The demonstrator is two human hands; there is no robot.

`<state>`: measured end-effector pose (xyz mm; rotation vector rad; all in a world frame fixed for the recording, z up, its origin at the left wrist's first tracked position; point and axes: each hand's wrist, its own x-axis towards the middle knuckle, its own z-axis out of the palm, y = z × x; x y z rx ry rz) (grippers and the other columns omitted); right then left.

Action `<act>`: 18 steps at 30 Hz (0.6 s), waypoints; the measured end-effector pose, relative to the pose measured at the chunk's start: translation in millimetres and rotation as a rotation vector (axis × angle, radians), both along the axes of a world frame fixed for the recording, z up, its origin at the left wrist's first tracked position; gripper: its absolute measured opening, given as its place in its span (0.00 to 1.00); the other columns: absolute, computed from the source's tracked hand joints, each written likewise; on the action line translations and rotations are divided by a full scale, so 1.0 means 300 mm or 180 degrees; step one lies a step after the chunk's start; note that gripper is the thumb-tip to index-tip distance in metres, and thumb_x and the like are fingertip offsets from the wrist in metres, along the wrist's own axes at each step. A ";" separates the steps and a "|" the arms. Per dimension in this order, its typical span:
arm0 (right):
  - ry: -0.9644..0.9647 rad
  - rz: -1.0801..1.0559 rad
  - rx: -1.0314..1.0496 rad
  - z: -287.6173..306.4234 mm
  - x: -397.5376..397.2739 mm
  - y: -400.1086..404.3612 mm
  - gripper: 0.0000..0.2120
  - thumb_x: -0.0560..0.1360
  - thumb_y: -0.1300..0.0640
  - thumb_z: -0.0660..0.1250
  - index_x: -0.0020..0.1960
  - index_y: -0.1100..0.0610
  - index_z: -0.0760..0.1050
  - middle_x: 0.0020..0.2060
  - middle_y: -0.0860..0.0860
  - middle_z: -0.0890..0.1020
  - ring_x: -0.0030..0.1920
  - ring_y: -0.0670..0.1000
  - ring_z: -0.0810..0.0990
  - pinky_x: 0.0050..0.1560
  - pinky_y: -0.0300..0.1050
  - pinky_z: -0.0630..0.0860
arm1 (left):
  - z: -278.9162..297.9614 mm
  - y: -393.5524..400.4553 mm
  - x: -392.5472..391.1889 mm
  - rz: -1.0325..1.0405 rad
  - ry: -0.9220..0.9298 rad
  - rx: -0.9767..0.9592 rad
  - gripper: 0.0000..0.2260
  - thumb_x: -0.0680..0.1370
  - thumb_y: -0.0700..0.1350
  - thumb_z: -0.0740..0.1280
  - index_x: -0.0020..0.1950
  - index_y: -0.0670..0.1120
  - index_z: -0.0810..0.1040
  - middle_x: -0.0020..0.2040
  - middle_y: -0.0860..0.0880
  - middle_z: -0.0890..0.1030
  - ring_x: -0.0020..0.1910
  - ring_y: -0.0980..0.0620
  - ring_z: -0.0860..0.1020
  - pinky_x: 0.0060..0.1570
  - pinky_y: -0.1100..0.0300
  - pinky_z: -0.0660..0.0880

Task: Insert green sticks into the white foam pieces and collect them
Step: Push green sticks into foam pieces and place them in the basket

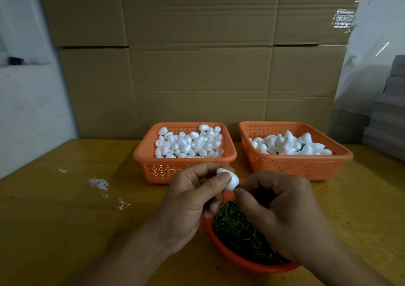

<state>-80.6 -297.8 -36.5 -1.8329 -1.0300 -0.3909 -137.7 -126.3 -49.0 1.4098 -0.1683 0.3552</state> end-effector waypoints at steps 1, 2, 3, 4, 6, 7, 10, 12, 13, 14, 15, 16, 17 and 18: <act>-0.0017 0.0017 0.0009 0.000 0.000 0.000 0.08 0.72 0.61 0.76 0.38 0.49 0.83 0.25 0.40 0.79 0.23 0.41 0.75 0.26 0.27 0.64 | 0.001 -0.001 0.000 0.0003 -0.0010 -0.0002 0.08 0.73 0.47 0.71 0.49 0.44 0.85 0.32 0.45 0.71 0.27 0.54 0.69 0.25 0.65 0.65; -0.0024 0.0035 0.0023 0.000 0.000 0.001 0.09 0.72 0.61 0.76 0.38 0.48 0.83 0.25 0.40 0.79 0.23 0.41 0.75 0.26 0.27 0.64 | 0.001 -0.002 0.001 0.0003 -0.0015 -0.0023 0.09 0.73 0.47 0.71 0.48 0.44 0.85 0.32 0.46 0.71 0.26 0.55 0.69 0.25 0.65 0.64; -0.0016 0.0051 0.0044 -0.001 0.000 0.001 0.09 0.73 0.61 0.76 0.38 0.48 0.83 0.26 0.39 0.79 0.23 0.41 0.75 0.26 0.27 0.64 | 0.002 -0.002 0.001 -0.0005 -0.0015 -0.0052 0.09 0.73 0.48 0.72 0.48 0.44 0.85 0.31 0.46 0.71 0.26 0.55 0.69 0.25 0.65 0.64; -0.0007 0.0062 0.0068 -0.001 0.000 0.001 0.09 0.73 0.61 0.76 0.39 0.48 0.83 0.26 0.39 0.79 0.23 0.41 0.75 0.25 0.27 0.64 | 0.002 -0.002 0.003 -0.0019 -0.0011 -0.0085 0.10 0.72 0.50 0.73 0.47 0.44 0.85 0.31 0.47 0.71 0.26 0.55 0.69 0.25 0.65 0.64; -0.0026 0.0085 0.0094 -0.001 -0.001 0.003 0.08 0.73 0.60 0.76 0.39 0.48 0.83 0.27 0.40 0.80 0.23 0.42 0.76 0.25 0.27 0.65 | 0.002 -0.003 0.005 -0.0032 0.0017 -0.0133 0.11 0.70 0.52 0.75 0.44 0.46 0.85 0.31 0.48 0.72 0.26 0.56 0.70 0.25 0.65 0.65; -0.0037 0.0107 0.0111 -0.002 -0.002 0.003 0.08 0.73 0.60 0.76 0.40 0.48 0.83 0.28 0.41 0.81 0.24 0.42 0.76 0.26 0.28 0.66 | 0.002 -0.004 0.006 -0.0029 0.0028 -0.0137 0.11 0.70 0.53 0.76 0.43 0.47 0.85 0.31 0.49 0.73 0.26 0.56 0.70 0.25 0.66 0.65; -0.0009 0.0192 0.0175 -0.009 0.000 0.004 0.08 0.74 0.60 0.76 0.41 0.48 0.83 0.28 0.44 0.81 0.25 0.45 0.77 0.25 0.34 0.69 | 0.000 -0.007 0.005 0.0071 -0.0039 -0.0017 0.12 0.70 0.56 0.74 0.42 0.48 0.85 0.31 0.49 0.74 0.26 0.56 0.71 0.25 0.66 0.66; -0.0003 0.0225 0.0168 -0.012 0.003 0.006 0.07 0.75 0.58 0.75 0.41 0.47 0.83 0.28 0.45 0.80 0.25 0.46 0.76 0.24 0.35 0.68 | 0.000 -0.008 0.004 0.0286 -0.0176 0.0318 0.13 0.72 0.58 0.71 0.42 0.49 0.84 0.30 0.49 0.74 0.26 0.55 0.72 0.26 0.65 0.67; 0.0005 0.0246 0.0165 -0.015 0.003 0.007 0.07 0.75 0.58 0.75 0.41 0.47 0.83 0.28 0.45 0.80 0.25 0.45 0.75 0.24 0.33 0.67 | 0.001 -0.010 0.003 0.0400 -0.0257 0.0513 0.14 0.73 0.59 0.70 0.42 0.49 0.83 0.30 0.49 0.74 0.27 0.55 0.72 0.27 0.65 0.68; 0.0023 0.0276 0.0175 -0.018 0.002 0.009 0.07 0.76 0.58 0.74 0.41 0.47 0.82 0.27 0.45 0.80 0.24 0.44 0.74 0.25 0.32 0.66 | 0.002 -0.013 0.001 0.0494 -0.0333 0.0683 0.14 0.74 0.59 0.68 0.42 0.48 0.82 0.30 0.50 0.74 0.27 0.54 0.72 0.27 0.65 0.68; 0.0046 0.0308 0.0199 -0.020 0.000 0.012 0.07 0.76 0.57 0.74 0.41 0.47 0.82 0.27 0.46 0.79 0.24 0.44 0.73 0.25 0.31 0.66 | 0.004 -0.016 -0.001 0.0555 -0.0404 0.0818 0.15 0.75 0.59 0.67 0.42 0.49 0.81 0.30 0.51 0.74 0.28 0.54 0.72 0.28 0.64 0.69; 0.0064 0.0326 0.0230 -0.023 -0.002 0.014 0.06 0.76 0.55 0.73 0.41 0.47 0.82 0.28 0.46 0.80 0.24 0.44 0.74 0.25 0.32 0.66 | 0.005 -0.020 -0.005 0.0601 -0.0476 0.0949 0.14 0.76 0.60 0.66 0.43 0.50 0.80 0.30 0.51 0.73 0.29 0.54 0.72 0.29 0.63 0.69; 0.0073 0.0322 0.0265 -0.025 -0.005 0.017 0.05 0.76 0.54 0.72 0.42 0.47 0.82 0.28 0.46 0.80 0.25 0.44 0.74 0.25 0.33 0.67 | 0.007 -0.024 -0.008 0.0647 -0.0549 0.1090 0.13 0.77 0.60 0.64 0.43 0.51 0.79 0.30 0.53 0.73 0.29 0.54 0.71 0.29 0.62 0.69; 0.0072 0.0303 0.0304 -0.028 -0.007 0.020 0.04 0.75 0.53 0.72 0.42 0.46 0.82 0.28 0.46 0.80 0.25 0.45 0.75 0.26 0.34 0.68 | 0.008 -0.027 -0.012 0.0701 -0.0615 0.1234 0.12 0.78 0.59 0.63 0.43 0.53 0.79 0.30 0.53 0.73 0.30 0.55 0.70 0.30 0.62 0.68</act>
